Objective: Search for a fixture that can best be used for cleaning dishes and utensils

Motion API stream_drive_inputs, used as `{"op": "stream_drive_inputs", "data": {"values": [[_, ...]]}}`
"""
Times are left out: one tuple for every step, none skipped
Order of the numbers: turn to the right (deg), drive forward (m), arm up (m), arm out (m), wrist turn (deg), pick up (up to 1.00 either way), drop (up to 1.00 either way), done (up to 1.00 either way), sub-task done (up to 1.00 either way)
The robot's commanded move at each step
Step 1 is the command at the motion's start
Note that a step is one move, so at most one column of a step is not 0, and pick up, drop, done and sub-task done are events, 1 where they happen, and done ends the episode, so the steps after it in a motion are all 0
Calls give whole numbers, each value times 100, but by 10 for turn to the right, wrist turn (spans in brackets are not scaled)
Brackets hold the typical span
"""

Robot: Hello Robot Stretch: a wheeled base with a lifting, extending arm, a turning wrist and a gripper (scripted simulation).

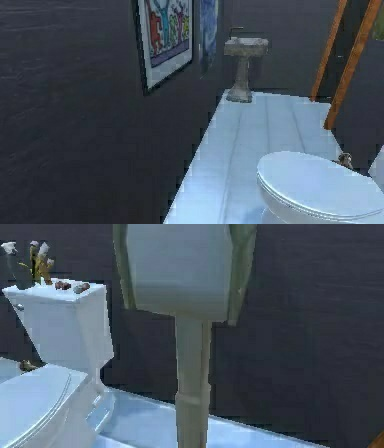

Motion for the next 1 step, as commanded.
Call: {"op": "stream_drive_inputs", "data": {"values": [[0,90,0,0,0,0,0,0,0]]}}
